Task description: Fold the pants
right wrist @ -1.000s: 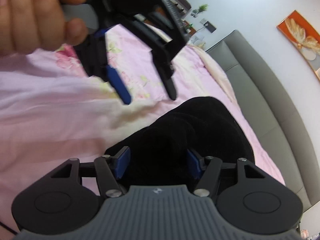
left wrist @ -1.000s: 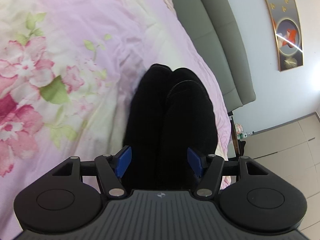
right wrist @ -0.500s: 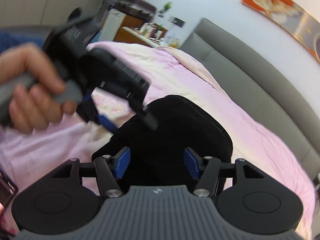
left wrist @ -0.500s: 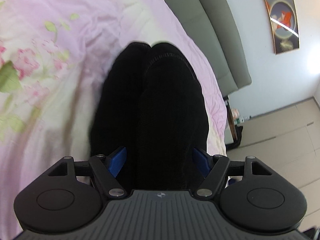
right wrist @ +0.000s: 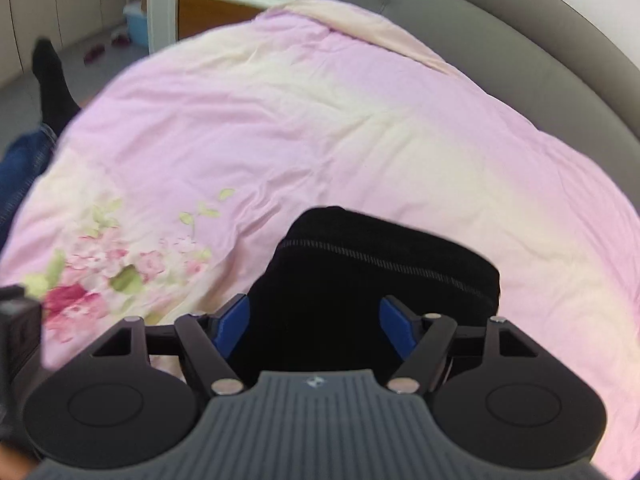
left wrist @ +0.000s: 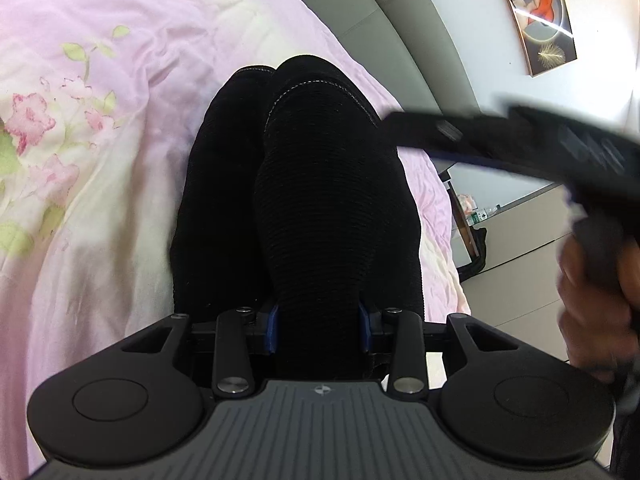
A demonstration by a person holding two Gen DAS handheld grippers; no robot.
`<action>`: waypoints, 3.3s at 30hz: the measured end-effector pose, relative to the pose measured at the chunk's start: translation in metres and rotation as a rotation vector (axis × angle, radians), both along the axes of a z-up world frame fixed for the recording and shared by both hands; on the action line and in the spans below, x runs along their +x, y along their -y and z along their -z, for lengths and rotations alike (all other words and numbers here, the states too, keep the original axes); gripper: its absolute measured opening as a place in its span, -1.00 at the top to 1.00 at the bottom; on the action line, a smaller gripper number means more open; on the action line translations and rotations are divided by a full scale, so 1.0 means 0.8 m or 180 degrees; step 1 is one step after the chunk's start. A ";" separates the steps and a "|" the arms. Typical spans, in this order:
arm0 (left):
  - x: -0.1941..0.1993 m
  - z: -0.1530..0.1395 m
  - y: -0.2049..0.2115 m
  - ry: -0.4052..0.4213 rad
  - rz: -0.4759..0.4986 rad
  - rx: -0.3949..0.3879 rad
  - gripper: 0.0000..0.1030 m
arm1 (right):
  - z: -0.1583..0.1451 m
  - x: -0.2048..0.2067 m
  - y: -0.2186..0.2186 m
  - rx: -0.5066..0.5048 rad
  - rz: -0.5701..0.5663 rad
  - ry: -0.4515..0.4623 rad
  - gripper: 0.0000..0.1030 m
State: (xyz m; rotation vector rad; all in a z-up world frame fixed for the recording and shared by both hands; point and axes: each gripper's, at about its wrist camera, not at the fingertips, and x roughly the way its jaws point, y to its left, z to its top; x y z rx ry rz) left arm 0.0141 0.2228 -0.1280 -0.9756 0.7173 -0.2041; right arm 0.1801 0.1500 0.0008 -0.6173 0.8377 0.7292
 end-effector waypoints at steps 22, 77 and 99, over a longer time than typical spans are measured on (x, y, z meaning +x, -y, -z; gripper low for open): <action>-0.016 -0.032 0.005 0.0389 0.0051 0.0107 0.21 | 0.010 0.065 -0.019 0.0175 0.0344 -0.0150 0.34; -0.019 0.020 -0.035 -0.0248 -0.0356 0.0216 -0.23 | 0.123 0.023 0.174 0.1667 0.0896 0.0497 0.23; 0.076 -0.128 -0.001 0.0361 0.0026 0.2086 -0.18 | 0.089 0.012 0.217 0.1818 0.0948 0.0398 0.20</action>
